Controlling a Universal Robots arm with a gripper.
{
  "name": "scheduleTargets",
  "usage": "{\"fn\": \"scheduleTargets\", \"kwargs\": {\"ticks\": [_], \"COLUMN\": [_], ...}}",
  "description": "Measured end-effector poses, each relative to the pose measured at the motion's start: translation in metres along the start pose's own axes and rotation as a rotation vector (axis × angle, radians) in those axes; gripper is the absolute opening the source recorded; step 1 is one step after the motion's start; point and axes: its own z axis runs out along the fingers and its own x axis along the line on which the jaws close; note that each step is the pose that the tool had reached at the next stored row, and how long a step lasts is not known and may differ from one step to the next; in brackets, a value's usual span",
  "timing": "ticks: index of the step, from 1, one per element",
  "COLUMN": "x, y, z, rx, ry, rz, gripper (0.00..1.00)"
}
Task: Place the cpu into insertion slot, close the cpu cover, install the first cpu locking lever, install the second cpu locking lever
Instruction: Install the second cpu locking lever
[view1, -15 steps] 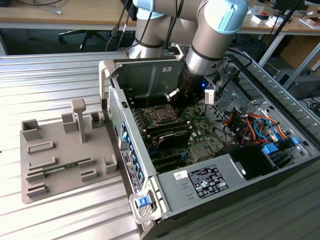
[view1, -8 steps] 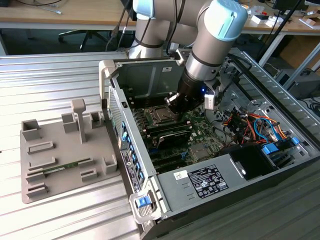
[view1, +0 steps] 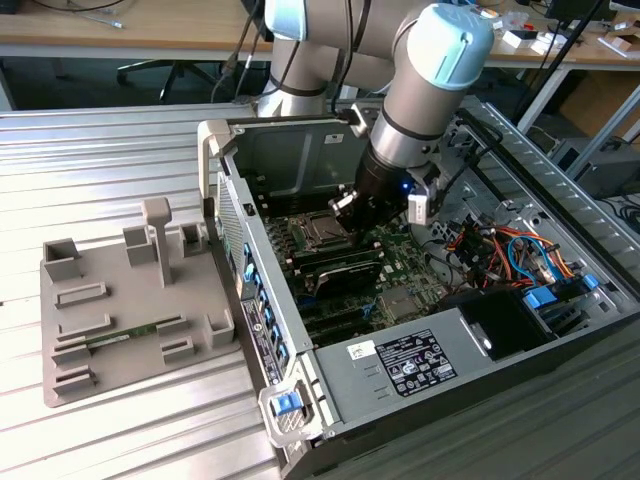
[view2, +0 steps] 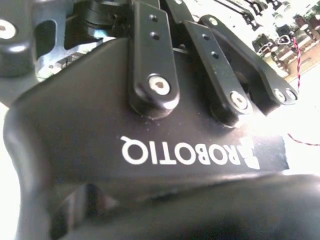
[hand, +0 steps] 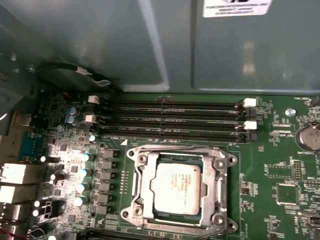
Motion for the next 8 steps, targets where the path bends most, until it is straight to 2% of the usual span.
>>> {"fn": "scheduleTargets", "kwargs": {"ticks": [1,8], "x": [0.0091,0.0274], "y": [0.0004,0.0013], "z": [0.0006,0.0023], "rx": [-0.0001,-0.0014], "ry": [-0.0009,-0.0013], "rz": [0.000,0.000], "gripper": [0.10,0.10]}}
